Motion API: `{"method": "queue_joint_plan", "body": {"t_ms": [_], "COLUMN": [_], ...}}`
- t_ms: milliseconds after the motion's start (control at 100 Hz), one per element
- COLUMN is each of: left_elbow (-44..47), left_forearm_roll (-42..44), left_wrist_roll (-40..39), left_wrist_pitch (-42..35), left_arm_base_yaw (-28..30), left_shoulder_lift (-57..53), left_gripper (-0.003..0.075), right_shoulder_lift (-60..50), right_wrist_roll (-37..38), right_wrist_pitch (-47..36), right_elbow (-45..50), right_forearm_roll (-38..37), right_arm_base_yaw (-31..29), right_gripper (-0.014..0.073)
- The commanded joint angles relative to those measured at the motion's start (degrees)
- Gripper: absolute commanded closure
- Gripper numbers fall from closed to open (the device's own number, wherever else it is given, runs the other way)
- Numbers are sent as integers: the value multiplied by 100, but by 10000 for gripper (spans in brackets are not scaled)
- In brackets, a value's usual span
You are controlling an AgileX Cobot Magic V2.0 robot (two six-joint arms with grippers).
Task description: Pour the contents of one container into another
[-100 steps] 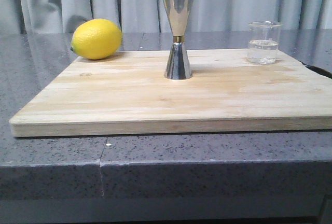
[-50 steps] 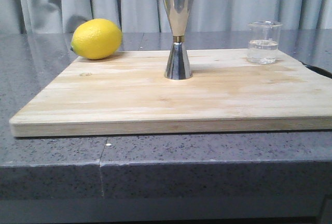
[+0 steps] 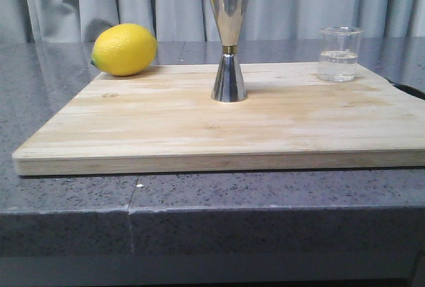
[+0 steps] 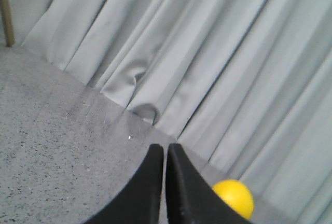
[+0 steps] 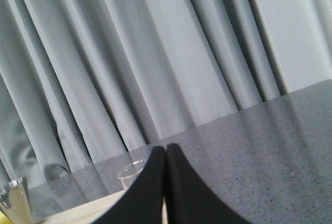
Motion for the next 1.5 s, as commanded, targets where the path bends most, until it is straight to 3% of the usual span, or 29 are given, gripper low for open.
{"method": "queue_joint_plan", "body": {"t_ms": [0, 210, 340, 440, 570, 720, 950, 1070, 1240, 1290, 1490], "left_elbow": [-205, -768, -1527, -2208, -3318, -4404, -5184, -5223, -5223, -5223, -5223], "left_forearm_roll": [-893, -797, 311, 699, 713, 528, -1489, -2673, -3694, -3955, -5136], "left_wrist_roll": [-63, -63, -63, 86, 920, 1961, 4124, 5473, 6846, 7315, 9061], "left_wrist_pitch": [-665, -411, 1166, 2055, 3004, 3600, 4337, 4563, 4575, 4553, 4362], "left_arm_base_yaw": [18, 18, 18, 18, 18, 18, -166, -449, -945, -1096, -1655], "left_shoulder_lift": [19, 47, 443, 1167, 2406, 3680, 5054, 5573, 6185, 6362, 7183], "left_gripper": [739, 740, 740, 740, 739, 739, 729, 595, 238, 174, 167], "right_shoulder_lift": [-111, 275, 1232, 2169, 3385, 4313, 5007, 5191, 5269, 5281, 5281], "right_wrist_roll": [83, -24, -68, -210, -524, -524, -524, -524, -524, -524, -524], "right_wrist_pitch": [-316, 1752, 3058, 3528, 3364, 2710, 2010, 2004, 1993, 1993, 1993], "right_elbow": [-240, -1553, -2657, -3437, -4202, -4602, -4614, -4614, -4614, -4614, -4614], "right_forearm_roll": [215, 83, -519, -1134, -1874, -1909, -1859, -1859, -1859, -1859, -1859], "right_arm_base_yaw": [-22, -22, -22, -22, -22, -22, -12, -12, -12, -12, -12], "right_gripper": [662, 662, 662, 662, 662, 662, 662, 662, 662, 662, 662]}}
